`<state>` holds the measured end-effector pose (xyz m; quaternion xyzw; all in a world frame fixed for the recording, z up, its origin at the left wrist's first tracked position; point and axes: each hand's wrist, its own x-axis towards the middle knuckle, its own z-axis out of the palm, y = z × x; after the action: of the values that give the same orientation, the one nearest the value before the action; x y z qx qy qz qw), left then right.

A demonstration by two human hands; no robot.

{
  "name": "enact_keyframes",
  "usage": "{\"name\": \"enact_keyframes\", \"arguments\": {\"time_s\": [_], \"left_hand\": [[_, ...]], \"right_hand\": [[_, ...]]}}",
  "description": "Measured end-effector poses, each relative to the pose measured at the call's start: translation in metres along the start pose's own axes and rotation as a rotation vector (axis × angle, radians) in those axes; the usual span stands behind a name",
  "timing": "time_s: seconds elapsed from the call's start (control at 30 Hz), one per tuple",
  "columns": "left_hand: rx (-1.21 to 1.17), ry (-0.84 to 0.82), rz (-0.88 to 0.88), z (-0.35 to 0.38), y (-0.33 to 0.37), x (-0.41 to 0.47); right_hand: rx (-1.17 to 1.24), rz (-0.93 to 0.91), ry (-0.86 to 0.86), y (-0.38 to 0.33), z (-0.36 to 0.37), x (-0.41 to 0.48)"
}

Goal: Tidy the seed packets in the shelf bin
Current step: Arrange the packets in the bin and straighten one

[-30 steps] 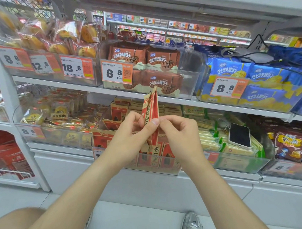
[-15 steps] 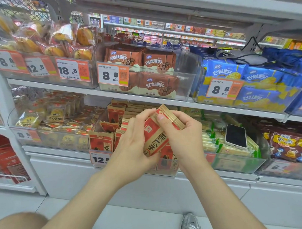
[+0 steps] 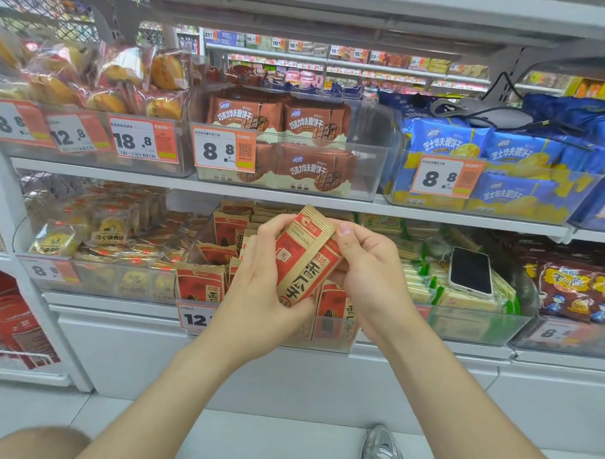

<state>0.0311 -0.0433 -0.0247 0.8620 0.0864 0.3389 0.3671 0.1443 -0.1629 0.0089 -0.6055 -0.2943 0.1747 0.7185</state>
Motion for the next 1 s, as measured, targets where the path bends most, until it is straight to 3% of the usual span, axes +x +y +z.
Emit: {"name": "enact_keyframes", "arguments": {"time_s": [0.23, 0.33, 0.5, 0.6, 0.77, 1.0], "left_hand": [[-0.016, -0.022, -0.188, -0.002, -0.003, 0.006], [-0.161, 0.043, -0.307, -0.004, 0.0, 0.008], [-0.507, 0.17, -0.461, -0.008, 0.002, 0.015], [-0.716, 0.156, -0.541, -0.013, 0.005, 0.017], [-0.793, 0.043, -0.556, -0.021, 0.007, 0.017], [-0.826, 0.104, -0.544, -0.02, 0.007, 0.017]], "right_hand": [[0.074, 0.027, 0.043, 0.002, -0.003, 0.004], [0.144, 0.078, -0.012, -0.002, -0.002, 0.003], [-0.183, 0.238, -0.182, -0.002, -0.004, -0.003], [-0.218, 0.225, -0.169, 0.001, -0.003, -0.005], [-0.129, 0.184, -0.093, 0.0, -0.004, -0.005], [-0.168, 0.134, -0.063, -0.004, -0.001, -0.006]]}}
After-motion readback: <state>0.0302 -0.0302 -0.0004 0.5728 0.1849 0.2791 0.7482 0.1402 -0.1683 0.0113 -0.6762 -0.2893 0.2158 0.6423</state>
